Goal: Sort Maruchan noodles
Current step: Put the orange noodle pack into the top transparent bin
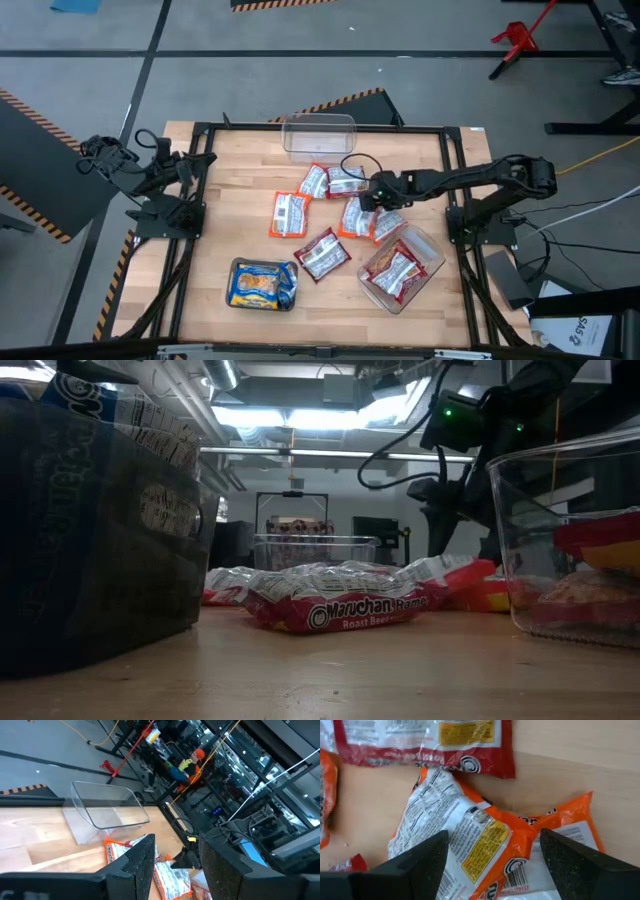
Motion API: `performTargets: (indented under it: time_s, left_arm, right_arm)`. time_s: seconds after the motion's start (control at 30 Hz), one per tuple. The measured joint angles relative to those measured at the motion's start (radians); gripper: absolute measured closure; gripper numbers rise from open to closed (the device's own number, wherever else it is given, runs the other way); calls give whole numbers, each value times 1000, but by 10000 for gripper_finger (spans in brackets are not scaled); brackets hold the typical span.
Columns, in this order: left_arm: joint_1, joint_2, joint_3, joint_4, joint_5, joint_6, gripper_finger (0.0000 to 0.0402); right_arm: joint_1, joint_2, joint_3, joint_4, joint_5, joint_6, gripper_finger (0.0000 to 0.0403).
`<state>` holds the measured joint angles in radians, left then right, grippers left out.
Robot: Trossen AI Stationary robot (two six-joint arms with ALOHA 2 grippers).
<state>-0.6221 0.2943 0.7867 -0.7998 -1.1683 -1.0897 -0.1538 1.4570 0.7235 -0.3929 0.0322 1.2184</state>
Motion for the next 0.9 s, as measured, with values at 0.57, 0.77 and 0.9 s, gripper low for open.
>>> performTargets:
  time_s: [0.57,0.77,0.9]
  left_arm:
    - [0,0,0,0,-73,0,255]
    - [0,0,0,0,-79,0,255]
    - [0,0,0,-5,-80,0,255]
  right_arm:
    - [1,155,10,203,-141,-110,158]
    - [1,162,45,208,-131,-163,289]
    - [0,162,67,209,-161,-198,382]
